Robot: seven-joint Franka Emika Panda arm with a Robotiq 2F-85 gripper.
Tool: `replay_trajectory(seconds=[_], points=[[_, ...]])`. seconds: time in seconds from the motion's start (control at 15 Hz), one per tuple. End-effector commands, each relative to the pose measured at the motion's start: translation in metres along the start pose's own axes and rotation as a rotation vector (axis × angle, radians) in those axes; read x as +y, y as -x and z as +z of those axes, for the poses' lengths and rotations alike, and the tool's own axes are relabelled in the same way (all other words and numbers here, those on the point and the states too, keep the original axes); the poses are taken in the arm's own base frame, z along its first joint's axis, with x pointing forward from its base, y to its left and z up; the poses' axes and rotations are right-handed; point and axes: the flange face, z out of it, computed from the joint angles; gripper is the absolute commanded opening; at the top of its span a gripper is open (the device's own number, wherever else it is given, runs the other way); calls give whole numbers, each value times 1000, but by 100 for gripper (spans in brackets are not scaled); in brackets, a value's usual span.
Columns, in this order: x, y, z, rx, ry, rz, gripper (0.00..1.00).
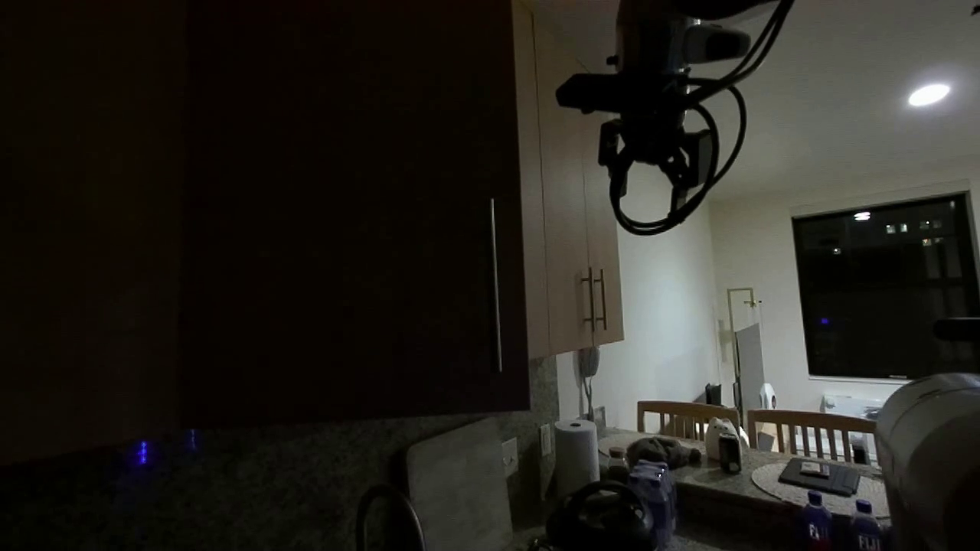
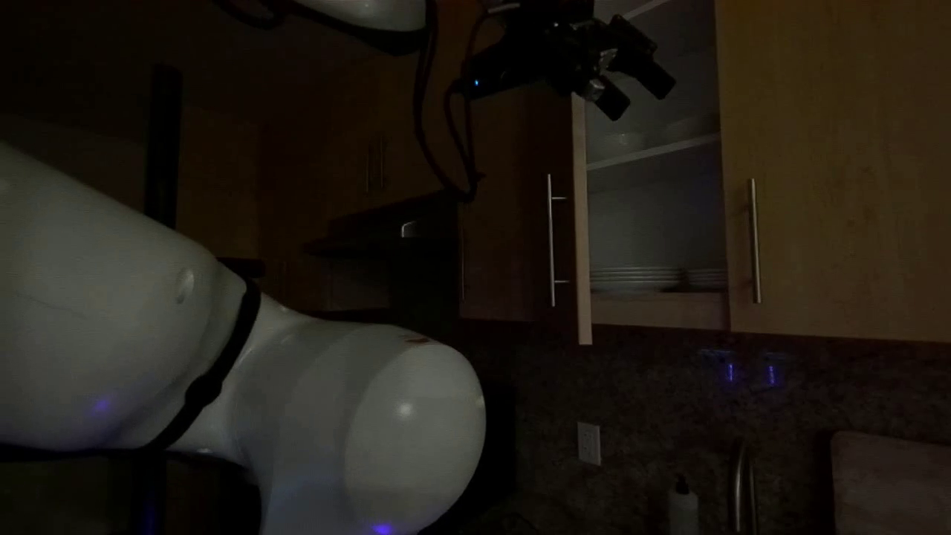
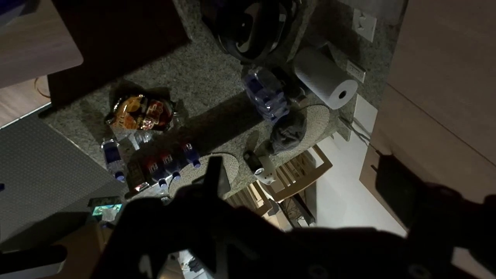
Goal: Open the cabinet door on the right of the hood of the stove
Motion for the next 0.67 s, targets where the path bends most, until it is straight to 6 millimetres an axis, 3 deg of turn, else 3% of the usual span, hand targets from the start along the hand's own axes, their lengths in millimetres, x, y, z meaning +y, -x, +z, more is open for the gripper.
replay_trajectory(seconds=[0.0, 0.27, 0.6], points=[[-16, -23, 28, -140, -5, -51, 100], [-29, -21, 58, -268, -1, -238, 100], [-36, -4, 70, -349, -52, -501, 100]])
